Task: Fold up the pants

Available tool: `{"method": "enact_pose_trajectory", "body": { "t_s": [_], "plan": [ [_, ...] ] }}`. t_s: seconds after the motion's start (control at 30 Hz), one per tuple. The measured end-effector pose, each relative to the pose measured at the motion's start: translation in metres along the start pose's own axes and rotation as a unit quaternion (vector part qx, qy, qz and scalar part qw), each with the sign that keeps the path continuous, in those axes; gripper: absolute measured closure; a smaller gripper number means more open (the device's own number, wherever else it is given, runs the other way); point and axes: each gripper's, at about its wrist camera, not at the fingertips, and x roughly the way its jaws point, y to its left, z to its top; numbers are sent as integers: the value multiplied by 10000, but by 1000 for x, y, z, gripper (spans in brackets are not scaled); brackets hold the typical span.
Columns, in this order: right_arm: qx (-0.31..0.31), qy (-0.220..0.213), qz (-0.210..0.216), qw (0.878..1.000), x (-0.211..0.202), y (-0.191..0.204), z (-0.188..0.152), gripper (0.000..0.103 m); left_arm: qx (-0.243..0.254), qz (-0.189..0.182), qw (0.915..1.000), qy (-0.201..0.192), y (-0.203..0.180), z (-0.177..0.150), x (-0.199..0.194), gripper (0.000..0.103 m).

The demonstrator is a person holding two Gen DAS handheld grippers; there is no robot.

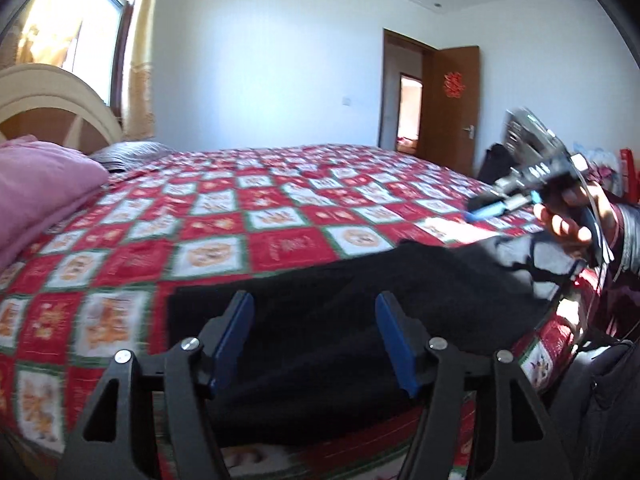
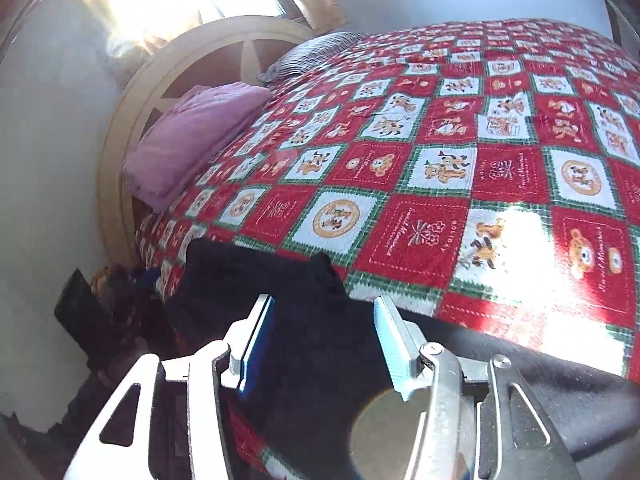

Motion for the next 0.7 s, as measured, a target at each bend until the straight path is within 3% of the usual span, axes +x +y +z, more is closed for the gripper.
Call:
{"method": "enact_pose_trajectory", "body": {
  "t_s": [0.1,0.17,0.23,0.33,0.37,0.4,0.47,0.5,0.63,0.7],
  "plan": [
    [333,120,87,9993,23,-7,10,53,-257,-391,9979,443,-3,-19,22,37],
    [613,196,193,9977,35,-14,14,55,-183,-345,9974,610,-6,-33,25,37],
    [901,388,338,9946,50,-24,19,55,-52,-278,9983,507,-9,-39,17,36],
    [1134,662,606,9895,73,-25,22,55,-248,-333,9981,459,-3,-38,13,36],
    [1141,714,682,9885,78,-23,22,61,-260,-297,9982,447,-3,-38,13,36],
    [1202,792,868,9858,84,-20,23,76,-258,-264,9983,445,-3,-37,12,36],
    [1255,823,891,9847,90,-16,25,93,-264,-200,9986,421,-4,-35,13,35],
    [1174,758,712,9876,89,-12,26,98,-255,-138,9989,373,-5,-34,11,30],
    [968,221,554,9935,71,-1,35,100,-271,114,9995,74,-3,-29,3,8],
    [929,227,436,9945,73,-2,37,100,-365,209,9990,173,3,-32,9,5]
  ]
}}
